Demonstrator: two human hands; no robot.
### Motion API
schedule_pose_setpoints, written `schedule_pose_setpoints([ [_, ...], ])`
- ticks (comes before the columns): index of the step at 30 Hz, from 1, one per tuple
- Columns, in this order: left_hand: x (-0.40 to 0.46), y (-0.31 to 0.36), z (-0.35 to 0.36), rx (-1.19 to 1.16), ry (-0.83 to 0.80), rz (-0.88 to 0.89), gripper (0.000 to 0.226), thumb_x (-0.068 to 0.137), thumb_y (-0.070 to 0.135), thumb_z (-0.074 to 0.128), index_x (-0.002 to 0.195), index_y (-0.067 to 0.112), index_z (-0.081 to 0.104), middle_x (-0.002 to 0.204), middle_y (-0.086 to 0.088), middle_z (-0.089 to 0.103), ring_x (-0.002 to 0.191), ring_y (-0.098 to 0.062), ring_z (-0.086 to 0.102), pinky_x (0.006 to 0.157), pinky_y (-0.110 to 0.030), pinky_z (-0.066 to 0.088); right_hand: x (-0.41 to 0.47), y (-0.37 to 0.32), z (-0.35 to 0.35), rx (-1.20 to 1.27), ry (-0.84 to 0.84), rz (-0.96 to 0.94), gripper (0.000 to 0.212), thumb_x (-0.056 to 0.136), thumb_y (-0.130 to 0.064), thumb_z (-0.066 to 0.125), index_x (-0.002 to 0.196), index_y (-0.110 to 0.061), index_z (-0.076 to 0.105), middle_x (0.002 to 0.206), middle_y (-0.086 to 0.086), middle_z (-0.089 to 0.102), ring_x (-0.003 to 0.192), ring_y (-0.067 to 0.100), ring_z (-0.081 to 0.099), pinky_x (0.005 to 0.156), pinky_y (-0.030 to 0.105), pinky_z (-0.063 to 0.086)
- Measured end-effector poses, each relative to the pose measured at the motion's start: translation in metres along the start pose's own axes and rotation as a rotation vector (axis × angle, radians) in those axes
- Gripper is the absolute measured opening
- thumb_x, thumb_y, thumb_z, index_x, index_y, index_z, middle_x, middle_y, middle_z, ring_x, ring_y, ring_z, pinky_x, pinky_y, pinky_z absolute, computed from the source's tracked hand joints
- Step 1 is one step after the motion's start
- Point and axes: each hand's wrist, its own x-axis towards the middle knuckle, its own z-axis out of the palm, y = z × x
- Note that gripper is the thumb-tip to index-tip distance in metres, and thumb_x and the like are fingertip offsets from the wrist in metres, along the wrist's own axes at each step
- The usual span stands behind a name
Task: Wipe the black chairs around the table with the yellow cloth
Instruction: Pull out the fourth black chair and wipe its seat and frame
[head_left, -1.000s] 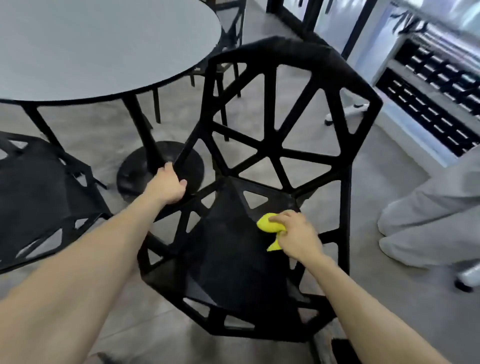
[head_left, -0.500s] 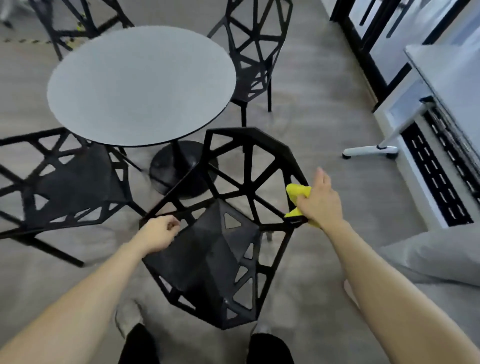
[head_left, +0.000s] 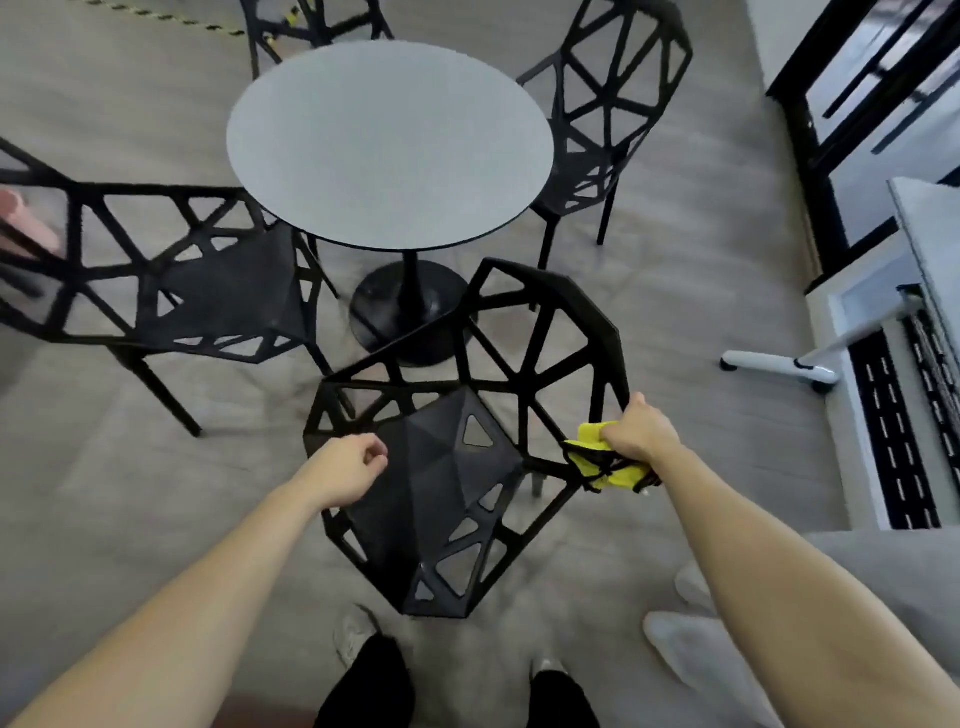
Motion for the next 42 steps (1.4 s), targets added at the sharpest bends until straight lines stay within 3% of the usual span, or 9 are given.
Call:
schedule_pose_setpoints([
  [5,-0.073,0.002,0.058,-0.11,0.099,-0.197,0.027,0.11,0.036,0.053,0.13,0.026,0.068,0.128,0.001,0.073,0.114,-0.023,0.067,0.095,-0.037,0.055,-0.036,0.025,0.008,-0.142,-0.086,-0.128,0.063,0.087,-0.036,0.07,0.135,-0.004,0.045,0.106,0.008,0.06,0.098,0.031,0.06,0.075,0.039,0.051],
  [9,-0.123,0.037,0.115,-0.151,-0.037,-0.236,0.03,0.107,0.037,0.058,0.132,0.026,0.07,0.135,0.001,0.072,0.124,-0.026,0.066,0.103,-0.037,0.053,-0.098,0.054,0.035,-0.168,-0.204,-0.304,0.046,0.088,-0.032,0.068,0.124,-0.014,0.045,0.106,0.003,0.064,0.099,0.031,0.061,0.072,0.038,0.047],
  [14,-0.155,0.109,0.15,-0.147,-0.141,-0.126,0.044,0.094,0.04,0.075,0.134,0.022,0.07,0.125,0.003,0.076,0.116,-0.022,0.07,0.097,-0.034,0.054,-0.153,0.071,0.058,-0.367,-0.547,-0.581,0.067,0.08,-0.024,0.059,0.147,-0.029,0.056,0.146,-0.007,0.064,0.135,0.02,0.06,0.108,0.035,0.05],
  [18,-0.159,0.151,0.192,-0.109,-0.255,-0.042,0.065,0.078,0.057,0.087,0.125,0.016,0.068,0.118,-0.005,0.075,0.11,-0.028,0.069,0.093,-0.041,0.057,-0.193,0.093,0.088,-0.461,-0.692,-0.671,0.073,0.079,-0.022,0.055,0.15,-0.038,0.052,0.148,-0.012,0.062,0.136,0.015,0.058,0.112,0.031,0.047],
  [23,-0.177,0.148,0.243,-0.204,-0.097,-0.053,0.026,0.101,0.031,0.064,0.111,0.007,0.069,0.1,-0.015,0.08,0.099,-0.035,0.074,0.084,-0.039,0.056,-0.193,0.101,0.082,-0.548,-0.364,-0.931,0.05,0.08,-0.03,0.059,0.13,-0.032,0.062,0.13,-0.004,0.064,0.111,0.029,0.068,0.091,0.038,0.055],
  [27,-0.201,0.138,0.258,-0.157,0.027,-0.09,0.027,0.106,0.03,0.055,0.12,0.009,0.067,0.109,-0.023,0.076,0.105,-0.045,0.07,0.083,-0.047,0.051,-0.152,0.081,0.053,-0.598,-0.109,-0.964,0.093,0.073,-0.026,0.06,0.16,-0.026,0.027,0.164,0.002,0.026,0.089,0.039,0.065,0.076,0.046,0.058],
  [31,-0.239,0.115,0.266,-0.103,0.013,-0.152,0.028,0.109,0.031,0.051,0.117,0.01,0.068,0.109,-0.019,0.076,0.104,-0.042,0.071,0.083,-0.046,0.052,-0.113,0.017,0.046,-0.895,-0.133,-1.021,0.115,0.077,-0.024,0.069,0.17,-0.033,0.002,0.177,-0.018,-0.01,0.093,0.032,0.065,0.072,0.04,0.058],
  [37,-0.289,0.08,0.271,-0.179,0.054,-0.208,0.022,0.1,0.032,0.064,0.114,0.022,0.077,0.098,-0.006,0.079,0.093,-0.029,0.073,0.083,-0.04,0.056,-0.117,-0.02,0.087,-1.201,-0.055,-1.261,0.08,0.078,-0.041,0.079,0.147,-0.02,0.043,0.152,-0.003,0.042,0.085,0.026,0.057,0.066,0.04,0.056],
  [42,-0.3,0.081,0.264,-0.112,-0.04,-0.143,0.035,0.089,0.036,0.066,0.117,0.023,0.083,0.097,-0.001,0.081,0.088,-0.023,0.073,0.086,-0.037,0.058,-0.128,0.032,0.091,-1.101,-0.075,-1.219,0.073,0.071,-0.049,0.084,0.124,-0.021,0.044,0.125,-0.003,0.051,0.074,0.026,0.05,0.058,0.039,0.051],
])
